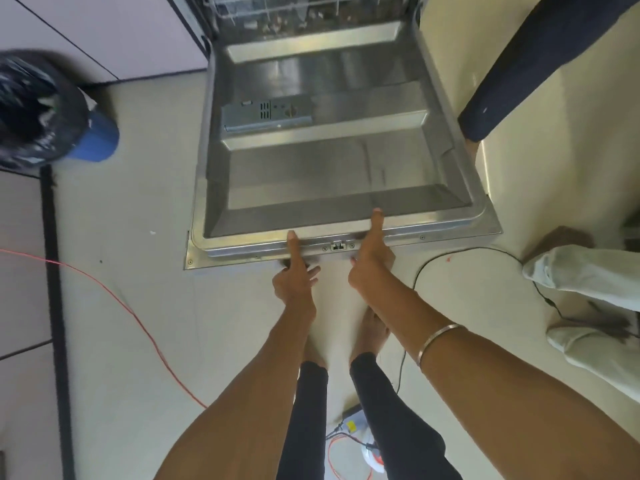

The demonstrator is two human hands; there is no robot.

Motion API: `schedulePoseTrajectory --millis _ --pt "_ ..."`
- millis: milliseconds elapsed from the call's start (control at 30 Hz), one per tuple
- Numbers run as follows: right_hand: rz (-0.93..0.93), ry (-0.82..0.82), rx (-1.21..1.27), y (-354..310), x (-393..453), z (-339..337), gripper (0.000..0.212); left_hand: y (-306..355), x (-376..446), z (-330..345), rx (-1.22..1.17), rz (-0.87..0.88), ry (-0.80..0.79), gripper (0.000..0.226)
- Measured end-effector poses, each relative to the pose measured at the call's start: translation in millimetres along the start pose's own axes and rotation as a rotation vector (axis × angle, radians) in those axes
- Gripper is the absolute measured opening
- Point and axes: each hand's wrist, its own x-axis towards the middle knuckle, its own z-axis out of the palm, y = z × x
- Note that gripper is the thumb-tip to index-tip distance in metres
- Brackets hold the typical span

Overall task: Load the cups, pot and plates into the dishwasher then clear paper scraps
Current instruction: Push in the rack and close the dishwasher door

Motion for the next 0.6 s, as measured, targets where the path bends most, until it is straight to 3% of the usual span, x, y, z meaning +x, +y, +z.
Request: schedulePoseTrajectory --millis 67,233,300,600 --pt "0.009 0.028 0.030 -16.8 -23.4 3.5 0.113 14.3 -19.5 1.6 -0.005 0.049 0.075 0.061" --pt "-0.220 0.038 0.112 -34.2 -72.2 3.7 0.065 62.9 -52.4 4.9 0.006 0.185 0.154 0.071" --pt "-0.305 0.037 0.151 -38.2 -86.8 4.0 0.058 78.9 -61.5 5.1 -0.013 0.294 0.162 0.071" --pt "-0.510 0.046 0.281 -99.5 -142.7 32.6 0.044 145.0 -98.9 23.5 -0.225 0.647 0.178 0.029"
